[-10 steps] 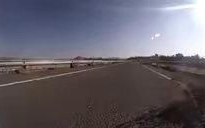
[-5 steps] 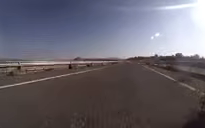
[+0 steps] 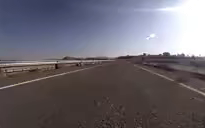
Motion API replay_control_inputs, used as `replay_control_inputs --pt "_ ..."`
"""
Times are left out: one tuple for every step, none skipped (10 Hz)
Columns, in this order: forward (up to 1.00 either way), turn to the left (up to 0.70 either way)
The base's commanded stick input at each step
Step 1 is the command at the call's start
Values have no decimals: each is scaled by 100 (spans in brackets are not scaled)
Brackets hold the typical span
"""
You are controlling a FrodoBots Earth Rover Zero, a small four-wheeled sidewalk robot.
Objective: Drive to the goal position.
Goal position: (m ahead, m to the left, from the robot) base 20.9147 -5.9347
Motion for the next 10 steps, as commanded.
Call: replay_control_inputs --pt "70 0" --pt "70 0" --pt "70 0" --pt "70 0" --pt "70 0" --pt "70 0" --pt "70 0" --pt "70 -29" --pt "70 -32" --pt "70 -35"
